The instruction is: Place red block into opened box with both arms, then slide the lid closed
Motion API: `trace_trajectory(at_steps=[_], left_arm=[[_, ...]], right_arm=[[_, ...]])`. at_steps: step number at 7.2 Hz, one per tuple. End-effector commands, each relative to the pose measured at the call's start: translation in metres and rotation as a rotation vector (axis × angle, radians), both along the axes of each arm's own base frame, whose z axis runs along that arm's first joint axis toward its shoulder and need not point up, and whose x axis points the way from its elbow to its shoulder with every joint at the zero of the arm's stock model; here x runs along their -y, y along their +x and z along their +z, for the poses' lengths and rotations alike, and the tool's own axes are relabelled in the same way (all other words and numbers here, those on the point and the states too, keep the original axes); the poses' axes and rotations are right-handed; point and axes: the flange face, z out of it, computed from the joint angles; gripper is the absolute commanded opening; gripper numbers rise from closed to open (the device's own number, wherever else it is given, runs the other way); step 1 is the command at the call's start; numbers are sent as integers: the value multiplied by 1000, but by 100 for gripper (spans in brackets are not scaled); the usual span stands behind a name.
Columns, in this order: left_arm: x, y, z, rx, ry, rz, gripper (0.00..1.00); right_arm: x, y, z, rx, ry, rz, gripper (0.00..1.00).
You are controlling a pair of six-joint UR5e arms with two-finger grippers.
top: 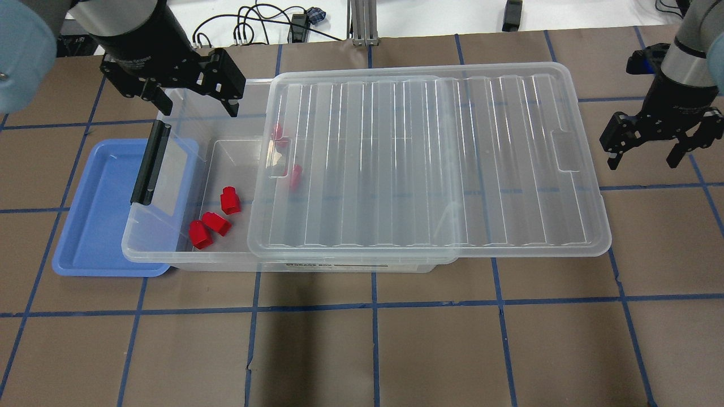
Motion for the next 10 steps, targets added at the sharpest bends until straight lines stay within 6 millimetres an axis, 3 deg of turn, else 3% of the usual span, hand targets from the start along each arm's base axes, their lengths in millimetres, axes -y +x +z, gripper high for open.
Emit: trace_trajectory(at_steps=[1,3,4,5,8,10], left_arm=[[-2,8,-18,1,29,7,100],[4,23,-20,-1,12,36,100],[18,48,-35,-8,44,86,100],[21,70,-38,-6,53,129,100],[22,54,-38,-16,53,121,100],[15,39,-34,0,54,87,100]], right_arm=[[0,5,-4,7,-5,-1,100],[5,22,-3,-1,-29,31,100],[3,25,-6,-2,-30,34,100],[3,31,-13,-3,-39,45,100],[3,62,-12,-11,-49,70,100],[4,104,-9,-17,-72,125,100]])
